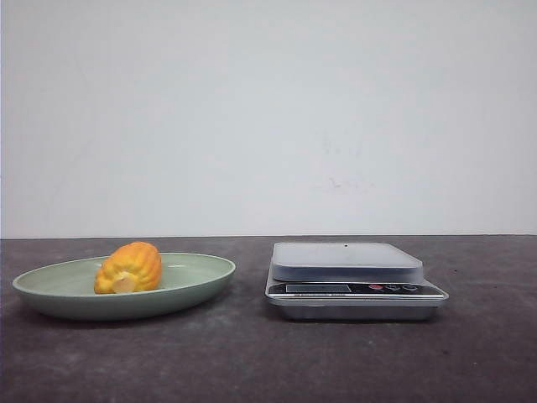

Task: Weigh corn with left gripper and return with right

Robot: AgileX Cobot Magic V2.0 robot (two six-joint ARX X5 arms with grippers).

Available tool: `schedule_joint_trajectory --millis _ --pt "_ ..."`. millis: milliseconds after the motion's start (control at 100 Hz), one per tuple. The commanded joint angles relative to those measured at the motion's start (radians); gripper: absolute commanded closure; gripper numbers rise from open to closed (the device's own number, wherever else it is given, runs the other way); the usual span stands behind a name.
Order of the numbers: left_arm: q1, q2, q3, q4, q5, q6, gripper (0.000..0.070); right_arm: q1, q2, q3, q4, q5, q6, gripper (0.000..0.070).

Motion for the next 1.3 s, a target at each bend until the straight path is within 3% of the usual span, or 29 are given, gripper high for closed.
schedule_joint_trajectory --millis 0,1290 --pt "0.003 -0.002 -0.018 -0.006 0.006 0.008 0.0682 -0.001 -0.003 -0.011 0.006 0.002 -0.012 0.0689" --pt "0.003 -0.002 -0.018 -0.006 0.006 0.008 0.0682 0.0 -0.003 -0.011 0.043 0.002 -0.012 0.0688"
